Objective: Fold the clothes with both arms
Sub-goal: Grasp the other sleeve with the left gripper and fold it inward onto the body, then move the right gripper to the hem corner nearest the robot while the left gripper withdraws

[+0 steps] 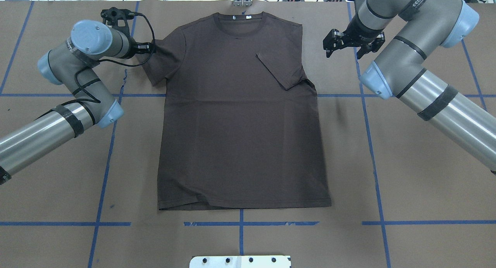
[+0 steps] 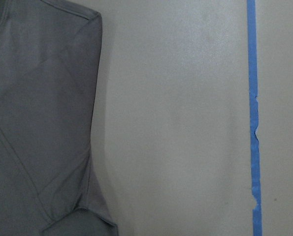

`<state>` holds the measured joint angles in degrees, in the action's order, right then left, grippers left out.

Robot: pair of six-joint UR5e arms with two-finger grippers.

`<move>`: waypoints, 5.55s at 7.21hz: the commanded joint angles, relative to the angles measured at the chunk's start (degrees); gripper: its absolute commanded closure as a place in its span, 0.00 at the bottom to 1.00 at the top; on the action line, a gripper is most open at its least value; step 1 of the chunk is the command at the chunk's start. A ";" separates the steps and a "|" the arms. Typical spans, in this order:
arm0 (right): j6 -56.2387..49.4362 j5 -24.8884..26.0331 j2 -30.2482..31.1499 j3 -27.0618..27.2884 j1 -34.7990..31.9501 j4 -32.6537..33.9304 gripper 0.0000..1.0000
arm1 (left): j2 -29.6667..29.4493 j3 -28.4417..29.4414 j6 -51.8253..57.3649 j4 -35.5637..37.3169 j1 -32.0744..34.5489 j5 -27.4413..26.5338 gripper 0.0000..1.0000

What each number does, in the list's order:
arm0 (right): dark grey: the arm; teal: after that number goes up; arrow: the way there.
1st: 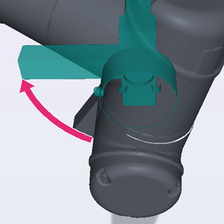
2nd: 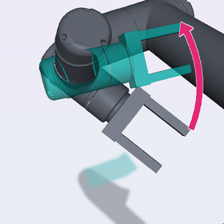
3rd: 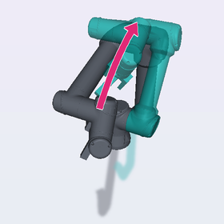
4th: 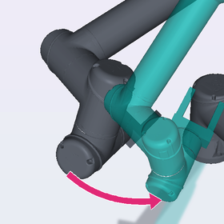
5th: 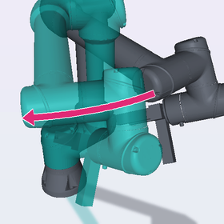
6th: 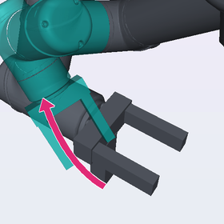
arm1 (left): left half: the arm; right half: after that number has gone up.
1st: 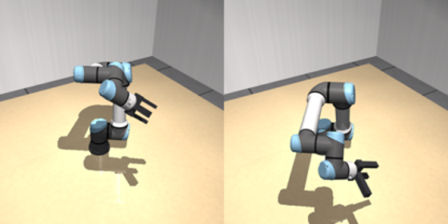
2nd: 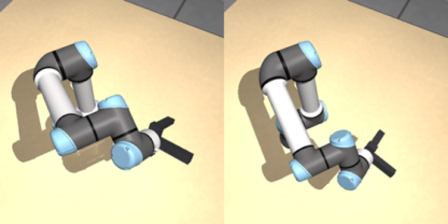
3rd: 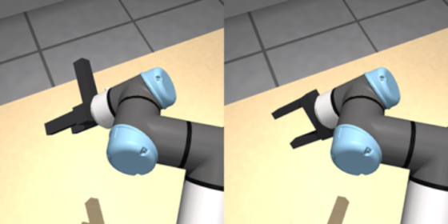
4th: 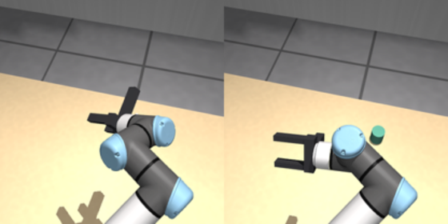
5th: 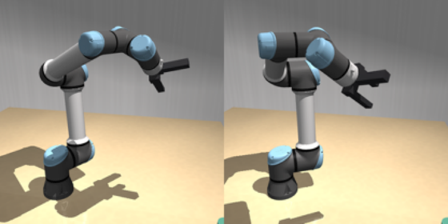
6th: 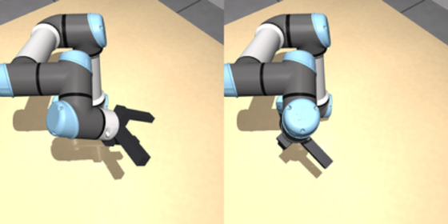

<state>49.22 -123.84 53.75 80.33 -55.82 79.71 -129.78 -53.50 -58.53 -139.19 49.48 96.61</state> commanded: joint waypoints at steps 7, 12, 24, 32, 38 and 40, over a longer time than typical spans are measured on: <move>-0.09 0.09 -0.40 -0.78 0.01 -0.08 0.00 | -0.21 -0.37 2.19 0.32 -0.09 0.68 1.00; 0.00 0.00 -0.66 -0.70 0.01 -0.08 0.00 | -7.04 -18.32 -6.61 29.32 -1.39 5.17 1.00; 20.34 6.75 19.50 27.10 14.03 -0.34 0.00 | 4.93 -37.29 -0.94 29.00 -4.23 12.55 0.00; 40.61 25.23 26.14 32.53 39.12 -0.61 0.00 | 10.42 -45.47 0.70 33.10 -3.25 12.11 0.00; 40.17 24.35 26.76 32.52 39.12 -0.61 1.00 | 10.42 -45.47 0.61 33.10 -3.08 12.02 0.00; 40.26 24.17 26.67 32.88 39.03 -1.92 1.00 | 10.42 -45.38 0.61 33.10 -3.17 11.33 0.00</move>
<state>89.42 -99.49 80.48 112.96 -16.74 78.42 -119.36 -98.92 -57.92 -106.08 46.35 108.47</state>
